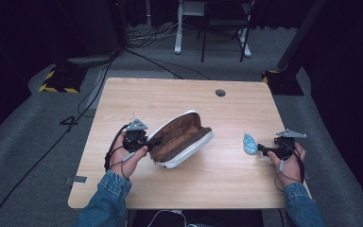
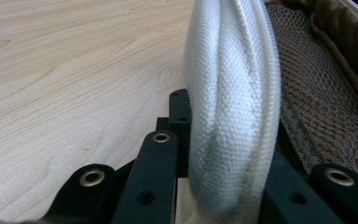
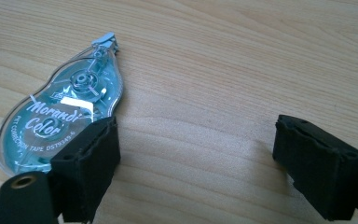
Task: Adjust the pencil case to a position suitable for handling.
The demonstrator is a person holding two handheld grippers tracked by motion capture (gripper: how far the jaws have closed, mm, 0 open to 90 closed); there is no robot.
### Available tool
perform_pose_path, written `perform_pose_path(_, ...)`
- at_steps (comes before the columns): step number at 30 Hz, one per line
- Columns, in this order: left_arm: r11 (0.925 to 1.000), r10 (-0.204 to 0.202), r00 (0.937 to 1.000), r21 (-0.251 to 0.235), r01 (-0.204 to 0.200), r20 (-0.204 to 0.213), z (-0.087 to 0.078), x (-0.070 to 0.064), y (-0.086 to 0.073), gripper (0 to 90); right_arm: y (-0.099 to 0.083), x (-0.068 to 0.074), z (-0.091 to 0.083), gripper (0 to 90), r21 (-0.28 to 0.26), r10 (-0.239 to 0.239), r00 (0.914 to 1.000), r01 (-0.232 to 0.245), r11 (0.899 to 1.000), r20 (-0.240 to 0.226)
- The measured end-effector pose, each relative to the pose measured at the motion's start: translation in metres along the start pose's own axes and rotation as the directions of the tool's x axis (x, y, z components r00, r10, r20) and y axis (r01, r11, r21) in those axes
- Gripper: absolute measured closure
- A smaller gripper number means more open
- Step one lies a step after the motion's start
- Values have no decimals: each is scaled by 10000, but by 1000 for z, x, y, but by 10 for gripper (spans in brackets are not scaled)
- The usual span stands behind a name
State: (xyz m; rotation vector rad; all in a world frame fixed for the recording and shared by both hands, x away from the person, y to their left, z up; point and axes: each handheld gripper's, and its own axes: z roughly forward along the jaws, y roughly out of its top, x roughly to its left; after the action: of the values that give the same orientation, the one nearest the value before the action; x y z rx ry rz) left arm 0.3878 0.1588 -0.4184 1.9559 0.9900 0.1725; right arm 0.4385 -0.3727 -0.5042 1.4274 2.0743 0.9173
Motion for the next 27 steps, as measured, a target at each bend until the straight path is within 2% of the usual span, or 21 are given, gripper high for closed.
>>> perform_pose_path(14,9964,576,9963,589,-614,639,4,-18,1,838,0,0,0,149,3,-2,10000,2,10000,-3)
perform_pose_path(17,9941,776,9933,688,-836,851,8,-22,0,837,0,0,0,149,2,-3,10000,3,10000,-7)
perform_pose_path(24,9902,945,9871,899,-1066,1294,13,-29,-1,837,0,0,0,149,9,-13,10000,13,10000,-12)
perform_pose_path(27,9873,1129,9804,931,-1290,1616,16,-32,-1,837,0,0,0,149,10,-15,10000,15,10000,-14)
